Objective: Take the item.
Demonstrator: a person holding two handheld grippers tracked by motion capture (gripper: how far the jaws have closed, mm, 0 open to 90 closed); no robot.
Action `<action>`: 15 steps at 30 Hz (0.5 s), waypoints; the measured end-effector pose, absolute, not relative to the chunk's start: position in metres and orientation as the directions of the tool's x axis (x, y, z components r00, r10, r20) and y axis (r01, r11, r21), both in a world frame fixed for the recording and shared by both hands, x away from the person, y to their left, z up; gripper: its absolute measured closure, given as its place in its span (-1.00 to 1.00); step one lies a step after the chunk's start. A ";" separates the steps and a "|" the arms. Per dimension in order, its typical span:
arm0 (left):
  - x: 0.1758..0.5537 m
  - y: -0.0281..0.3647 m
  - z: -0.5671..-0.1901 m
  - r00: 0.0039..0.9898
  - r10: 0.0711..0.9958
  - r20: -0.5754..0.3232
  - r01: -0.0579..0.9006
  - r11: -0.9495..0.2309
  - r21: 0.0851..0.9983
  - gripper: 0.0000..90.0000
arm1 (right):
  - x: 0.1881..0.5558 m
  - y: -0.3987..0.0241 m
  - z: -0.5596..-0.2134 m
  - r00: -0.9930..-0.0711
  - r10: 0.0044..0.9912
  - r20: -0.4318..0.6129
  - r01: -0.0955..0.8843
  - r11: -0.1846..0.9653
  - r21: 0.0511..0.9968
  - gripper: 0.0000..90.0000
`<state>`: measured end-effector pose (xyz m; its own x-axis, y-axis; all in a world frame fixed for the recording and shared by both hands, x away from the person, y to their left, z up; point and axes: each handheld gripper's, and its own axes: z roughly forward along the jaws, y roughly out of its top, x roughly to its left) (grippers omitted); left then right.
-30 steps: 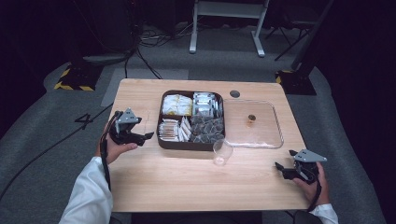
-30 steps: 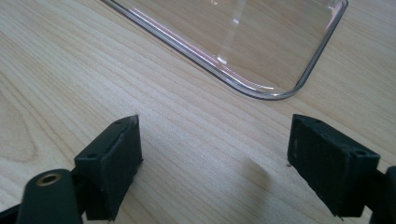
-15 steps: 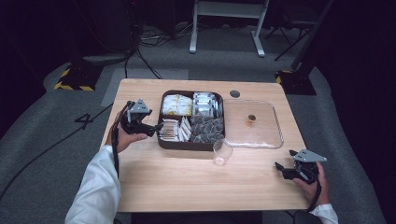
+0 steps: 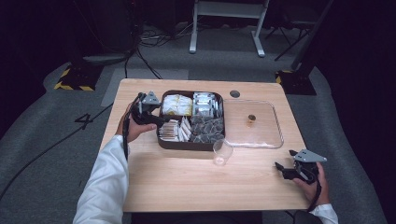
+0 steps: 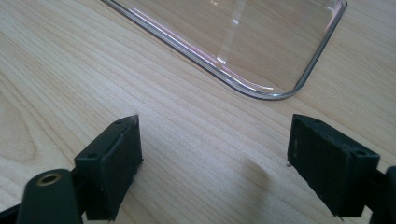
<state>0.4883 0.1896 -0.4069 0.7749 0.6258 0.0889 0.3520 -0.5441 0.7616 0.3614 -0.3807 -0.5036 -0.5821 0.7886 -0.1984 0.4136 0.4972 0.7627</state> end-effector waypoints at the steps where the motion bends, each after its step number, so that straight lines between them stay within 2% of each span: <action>1: 0.493 0.187 -0.408 0.768 0.633 0.095 0.359 -0.548 0.755 -0.41 | 0.361 -0.381 -0.504 -0.582 0.788 -0.198 0.413 0.497 0.763 -0.60; 15: 0.523 0.172 -0.414 0.758 0.644 0.106 0.382 -0.568 0.729 -0.26 | 0.361 -0.381 -0.504 -0.582 0.788 -0.198 0.414 0.497 0.763 -0.60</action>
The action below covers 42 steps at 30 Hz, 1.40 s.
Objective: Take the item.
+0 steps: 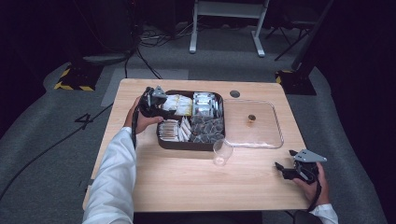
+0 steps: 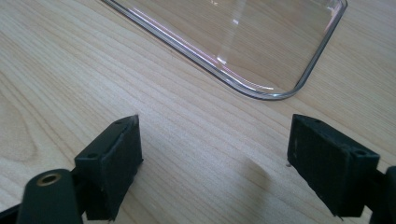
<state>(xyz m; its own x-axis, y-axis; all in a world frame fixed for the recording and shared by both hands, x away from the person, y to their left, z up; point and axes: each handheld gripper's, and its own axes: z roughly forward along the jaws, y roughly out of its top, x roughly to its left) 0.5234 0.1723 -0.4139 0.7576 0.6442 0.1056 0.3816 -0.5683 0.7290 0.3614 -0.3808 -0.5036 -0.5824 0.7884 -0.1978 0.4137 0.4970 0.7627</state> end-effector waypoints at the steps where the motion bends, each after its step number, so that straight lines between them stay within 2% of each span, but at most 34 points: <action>1: 0.527 0.170 -0.415 0.750 0.652 0.111 0.387 -0.569 0.725 -0.25 | 0.361 -0.381 -0.504 -0.582 0.788 -0.198 0.414 0.497 0.763 -0.60; 9: 0.542 0.166 -0.425 0.741 0.665 0.091 0.419 -0.563 0.712 -0.19 | 0.361 -0.381 -0.504 -0.582 0.788 -0.201 0.412 0.499 0.763 -0.60; 12: 0.545 0.166 -0.428 0.744 0.664 0.082 0.428 -0.567 0.704 -0.12 | 0.361 -0.381 -0.504 -0.582 0.788 -0.201 0.412 0.499 0.763 -0.60; 14: 0.549 0.165 -0.433 0.753 0.654 0.067 0.436 -0.573 0.694 0.03 | 0.361 -0.381 -0.504 -0.582 0.788 -0.202 0.411 0.499 0.762 -0.60; 21: 0.557 0.161 -0.441 0.745 0.663 0.074 0.455 -0.586 0.671 -0.03 | 0.361 -0.381 -0.504 -0.582 0.788 -0.204 0.411 0.500 0.762 -0.60; 24: 0.560 0.160 -0.443 0.745 0.663 0.075 0.459 -0.591 0.663 0.04 | 0.361 -0.381 -0.504 -0.582 0.787 -0.204 0.410 0.501 0.762 -0.60; 26: 0.561 0.159 -0.447 0.744 0.663 0.082 0.463 -0.601 0.651 0.16 | 0.361 -0.380 -0.504 -0.581 0.787 -0.205 0.410 0.501 0.763 -0.60; 33: 0.556 0.158 -0.446 0.745 0.655 0.128 0.438 -0.624 0.647 0.77 | 0.361 -0.380 -0.504 -0.582 0.786 -0.209 0.406 0.503 0.763 -0.60; 38: 0.551 0.161 -0.441 0.759 0.643 0.107 0.421 -0.609 0.672 0.97 | 0.361 -0.380 -0.504 -0.582 0.786 -0.210 0.405 0.504 0.763 -0.60; 42: 0.548 0.162 -0.437 0.760 0.638 0.121 0.405 -0.611 0.680 0.99 | 0.361 -0.381 -0.504 -0.582 0.787 -0.207 0.407 0.502 0.763 -0.60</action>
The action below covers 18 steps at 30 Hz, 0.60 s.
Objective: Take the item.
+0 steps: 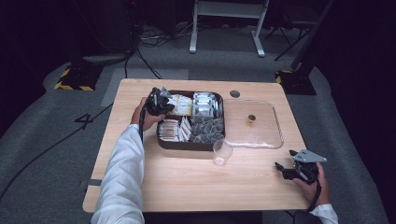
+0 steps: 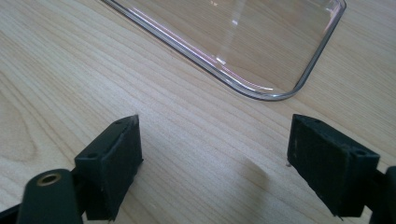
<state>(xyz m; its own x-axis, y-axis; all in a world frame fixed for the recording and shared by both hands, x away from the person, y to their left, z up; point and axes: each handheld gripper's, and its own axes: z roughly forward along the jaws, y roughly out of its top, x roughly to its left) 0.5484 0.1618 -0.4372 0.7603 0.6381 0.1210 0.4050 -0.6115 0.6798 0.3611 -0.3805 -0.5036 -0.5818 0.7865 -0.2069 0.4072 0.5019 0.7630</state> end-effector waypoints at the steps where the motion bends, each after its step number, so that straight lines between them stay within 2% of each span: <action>1: 0.547 0.162 -0.436 0.762 0.637 0.118 0.401 -0.607 0.686 0.99 | 0.361 -0.381 -0.504 -0.582 0.787 -0.207 0.408 0.502 0.763 -0.60; 7: 0.536 0.166 -0.419 0.763 0.638 0.109 0.365 -0.563 0.742 1.00 | 0.361 -0.381 -0.504 -0.582 0.788 -0.202 0.411 0.500 0.762 -0.60; 18: 0.520 0.172 -0.396 0.763 0.635 0.118 0.324 -0.534 0.781 1.00 | 0.361 -0.381 -0.504 -0.582 0.788 -0.200 0.413 0.498 0.763 -0.60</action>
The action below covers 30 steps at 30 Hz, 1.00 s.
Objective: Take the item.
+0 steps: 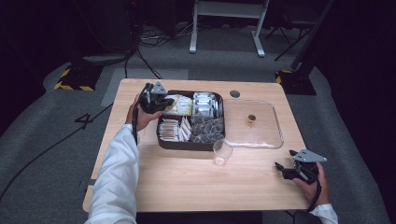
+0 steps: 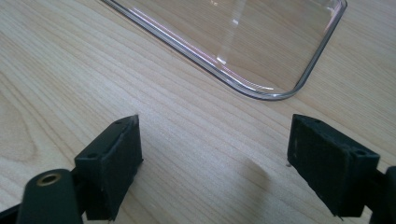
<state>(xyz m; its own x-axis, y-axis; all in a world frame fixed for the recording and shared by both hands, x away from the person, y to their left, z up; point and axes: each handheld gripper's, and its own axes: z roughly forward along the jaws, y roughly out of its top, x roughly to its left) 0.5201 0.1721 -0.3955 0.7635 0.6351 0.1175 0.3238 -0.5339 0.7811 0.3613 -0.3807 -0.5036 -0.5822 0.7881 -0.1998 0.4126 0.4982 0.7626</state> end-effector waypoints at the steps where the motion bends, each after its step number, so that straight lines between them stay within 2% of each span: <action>1: 0.519 0.173 -0.394 0.765 0.635 0.111 0.327 -0.531 0.781 1.00 | 0.361 -0.381 -0.504 -0.582 0.788 -0.200 0.413 0.498 0.763 -0.60; 14: 0.490 0.178 -0.372 0.770 0.629 0.102 0.304 -0.503 0.809 1.00 | 0.362 -0.381 -0.504 -0.583 0.789 -0.196 0.415 0.496 0.763 -0.60; 30: 0.444 0.171 -0.357 0.816 0.563 0.132 0.218 -0.511 0.832 1.00 | 0.362 -0.381 -0.504 -0.584 0.789 -0.193 0.417 0.495 0.763 -0.60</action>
